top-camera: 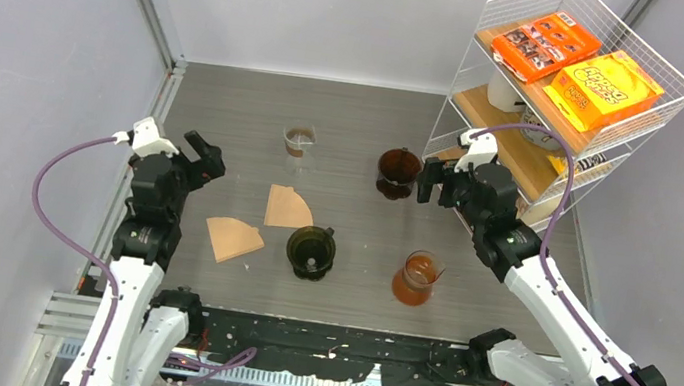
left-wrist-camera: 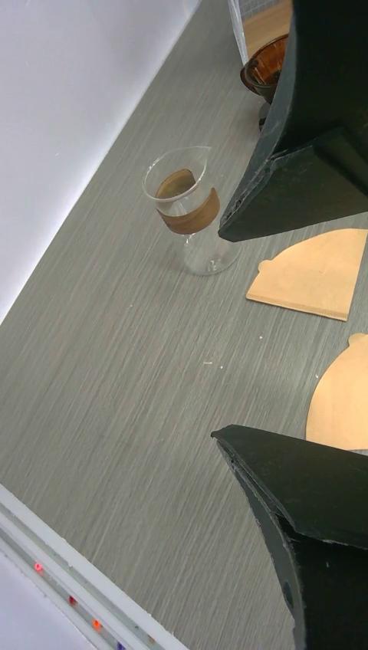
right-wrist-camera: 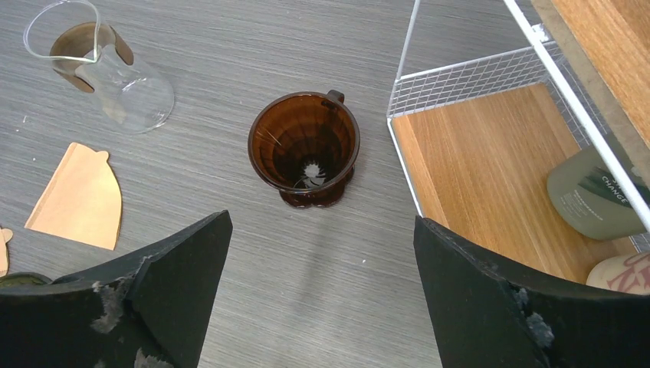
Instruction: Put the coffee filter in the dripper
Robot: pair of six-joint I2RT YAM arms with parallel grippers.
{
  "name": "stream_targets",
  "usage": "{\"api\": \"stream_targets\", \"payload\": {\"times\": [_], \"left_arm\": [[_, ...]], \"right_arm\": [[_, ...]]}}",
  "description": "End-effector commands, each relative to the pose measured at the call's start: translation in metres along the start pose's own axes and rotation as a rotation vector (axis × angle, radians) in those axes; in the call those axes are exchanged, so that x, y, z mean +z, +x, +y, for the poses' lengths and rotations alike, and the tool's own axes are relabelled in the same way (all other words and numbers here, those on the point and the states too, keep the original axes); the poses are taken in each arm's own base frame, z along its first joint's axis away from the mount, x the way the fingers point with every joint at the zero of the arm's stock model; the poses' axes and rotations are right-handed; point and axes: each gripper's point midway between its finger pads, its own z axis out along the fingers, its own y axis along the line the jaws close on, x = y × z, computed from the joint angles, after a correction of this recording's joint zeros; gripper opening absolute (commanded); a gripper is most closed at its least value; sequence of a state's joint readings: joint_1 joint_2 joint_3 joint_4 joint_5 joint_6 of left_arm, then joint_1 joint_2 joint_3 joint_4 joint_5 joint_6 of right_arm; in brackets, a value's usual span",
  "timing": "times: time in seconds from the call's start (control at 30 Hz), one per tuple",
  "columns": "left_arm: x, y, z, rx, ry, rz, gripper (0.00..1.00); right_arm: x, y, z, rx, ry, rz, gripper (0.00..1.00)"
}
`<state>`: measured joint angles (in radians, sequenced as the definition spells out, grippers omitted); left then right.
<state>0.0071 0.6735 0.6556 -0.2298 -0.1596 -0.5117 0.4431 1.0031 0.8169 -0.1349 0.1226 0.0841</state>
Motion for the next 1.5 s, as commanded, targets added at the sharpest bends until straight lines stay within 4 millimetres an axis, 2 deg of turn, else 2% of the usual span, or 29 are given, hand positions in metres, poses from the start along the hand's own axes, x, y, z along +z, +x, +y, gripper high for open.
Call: {"api": "stream_targets", "payload": {"times": [0.0,0.13,0.27,0.3,0.33,0.37,0.4,0.43,0.47,0.5,0.6,0.63,0.67,0.7,0.87,0.9,0.97,1.07,1.17,1.33,1.47], "left_arm": [[-0.003,-0.019,-0.004,0.007,0.010,-0.060,0.99],[-0.002,-0.018,-0.009,-0.002,0.035,-0.058,0.99],[-0.001,-0.036,-0.011,-0.080,0.013,-0.117,0.99],[-0.001,-0.041,-0.015,-0.094,0.028,-0.132,0.99],[-0.001,-0.045,-0.020,-0.101,0.052,-0.142,0.99],[-0.002,-0.047,-0.025,-0.103,0.079,-0.152,0.99],[-0.002,-0.047,-0.028,-0.101,0.097,-0.157,0.99],[-0.001,-0.047,-0.028,-0.098,0.101,-0.160,0.99],[-0.001,-0.046,-0.026,-0.096,0.094,-0.161,0.99],[0.000,-0.045,-0.023,-0.094,0.081,-0.161,0.99],[0.001,-0.043,-0.018,-0.079,0.057,-0.160,0.99],[0.001,-0.041,-0.018,-0.073,0.060,-0.159,0.99],[0.001,-0.041,-0.018,-0.069,0.063,-0.158,0.99],[0.002,-0.039,-0.017,-0.067,0.062,-0.157,0.99],[0.004,-0.035,-0.017,-0.063,0.069,-0.153,0.99],[0.005,-0.033,-0.016,-0.063,0.068,-0.151,0.99],[0.006,-0.032,-0.016,-0.062,0.068,-0.150,0.99],[0.007,-0.030,-0.015,-0.062,0.065,-0.144,0.99],[0.007,-0.029,-0.016,-0.064,0.067,-0.142,0.99],[0.009,-0.028,-0.015,-0.070,0.067,-0.140,0.99],[0.009,-0.027,-0.015,-0.072,0.067,-0.136,0.99]], "right_arm": [[-0.004,-0.025,-0.001,0.016,0.012,-0.085,0.95],[-0.003,-0.026,-0.007,0.048,0.054,-0.085,0.95],[0.003,-0.026,0.002,0.017,-0.001,-0.075,0.95],[0.007,-0.021,0.004,0.020,-0.007,-0.048,0.96],[0.007,-0.029,0.007,0.027,-0.015,-0.053,0.95],[0.011,-0.023,0.008,0.040,-0.018,-0.017,0.95],[0.012,-0.030,0.010,0.048,-0.022,-0.022,0.95],[0.017,-0.025,0.011,0.059,-0.022,0.004,0.95],[0.019,-0.029,0.012,0.066,-0.023,0.003,0.95],[0.025,-0.022,0.013,0.081,-0.015,0.037,0.95],[0.041,-0.020,0.012,0.127,0.019,0.082,0.95],[0.045,-0.025,0.011,0.147,0.031,0.078,0.95],[0.052,-0.019,0.011,0.152,0.043,0.101,0.95],[0.056,-0.023,0.008,0.173,0.067,0.093,0.95],[0.081,-0.010,-0.009,0.255,0.216,0.124,0.96],[0.084,-0.013,-0.009,0.264,0.223,0.119,0.96],[0.097,-0.005,-0.009,0.286,0.243,0.143,0.96],[0.109,0.002,-0.007,0.318,0.254,0.166,0.96],[0.121,0.018,-0.010,0.331,0.287,0.199,0.98],[0.130,0.041,-0.014,0.335,0.327,0.243,1.00],[0.136,0.059,-0.016,0.334,0.345,0.281,0.93]]}}
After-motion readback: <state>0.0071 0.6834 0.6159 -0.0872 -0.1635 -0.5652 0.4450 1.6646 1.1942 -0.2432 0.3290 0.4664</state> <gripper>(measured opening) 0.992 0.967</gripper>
